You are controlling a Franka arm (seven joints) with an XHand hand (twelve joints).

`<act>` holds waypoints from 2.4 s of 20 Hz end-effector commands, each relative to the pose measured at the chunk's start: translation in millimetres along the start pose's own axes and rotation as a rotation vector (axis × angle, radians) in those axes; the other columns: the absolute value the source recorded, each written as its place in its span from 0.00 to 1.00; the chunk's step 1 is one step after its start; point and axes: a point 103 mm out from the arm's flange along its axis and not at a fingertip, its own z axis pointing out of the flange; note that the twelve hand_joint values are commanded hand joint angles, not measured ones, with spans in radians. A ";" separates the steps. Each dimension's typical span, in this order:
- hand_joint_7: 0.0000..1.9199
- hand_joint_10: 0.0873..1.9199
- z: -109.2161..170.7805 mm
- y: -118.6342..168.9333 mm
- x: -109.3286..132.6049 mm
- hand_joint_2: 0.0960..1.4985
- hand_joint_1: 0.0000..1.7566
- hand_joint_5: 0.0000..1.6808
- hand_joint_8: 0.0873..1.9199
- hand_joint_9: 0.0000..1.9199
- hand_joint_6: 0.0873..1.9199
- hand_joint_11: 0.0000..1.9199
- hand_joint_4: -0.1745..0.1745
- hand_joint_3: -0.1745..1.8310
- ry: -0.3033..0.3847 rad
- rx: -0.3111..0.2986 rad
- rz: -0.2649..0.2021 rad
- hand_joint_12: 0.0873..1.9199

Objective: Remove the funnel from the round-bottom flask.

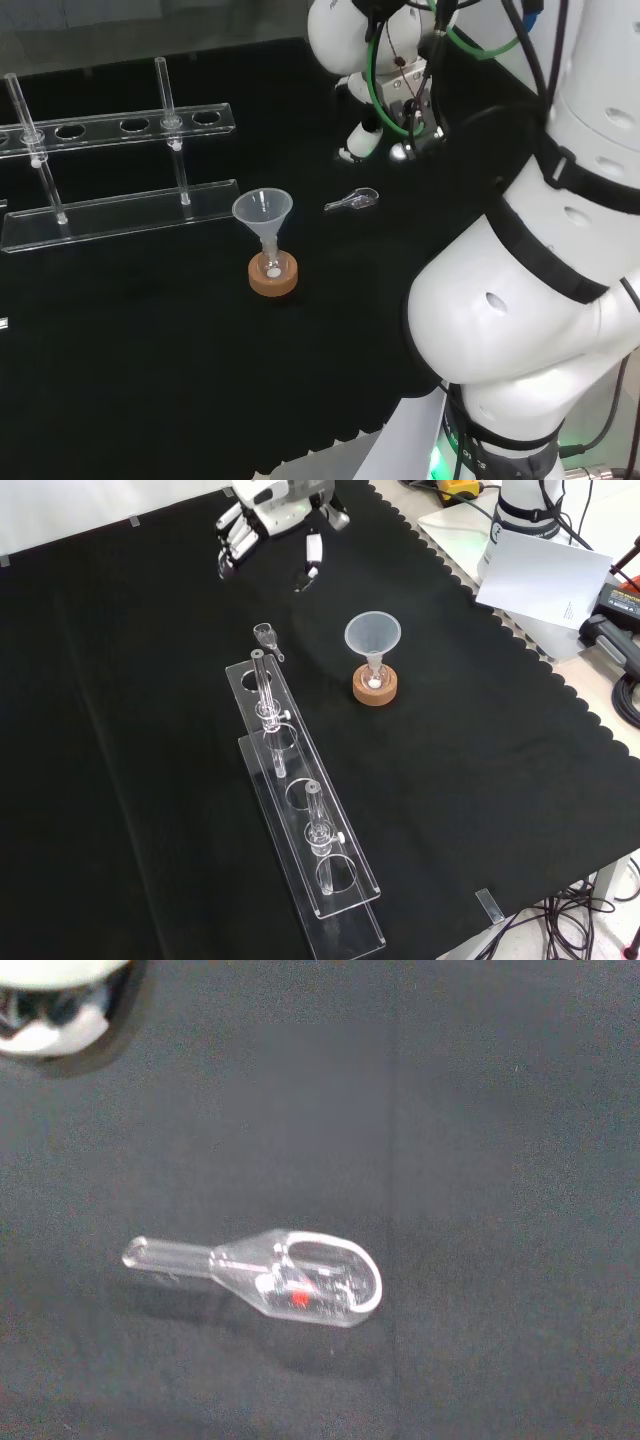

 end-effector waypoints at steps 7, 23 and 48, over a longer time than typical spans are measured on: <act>0.29 0.00 -71.5 -52.9 21.4 0.23 0.42 0.21 0.00 0.33 0.00 0.07 0.54 0.40 0.074 0.012 0.042 0.73; 0.00 0.00 -124.7 -111.7 81.8 0.31 0.25 0.00 0.00 0.00 0.00 0.00 0.66 0.13 0.113 0.210 -0.174 0.00; 0.00 0.00 -81.6 -111.6 143.4 0.34 0.31 0.00 0.00 0.00 0.00 0.00 0.55 0.13 0.098 0.260 -0.290 0.00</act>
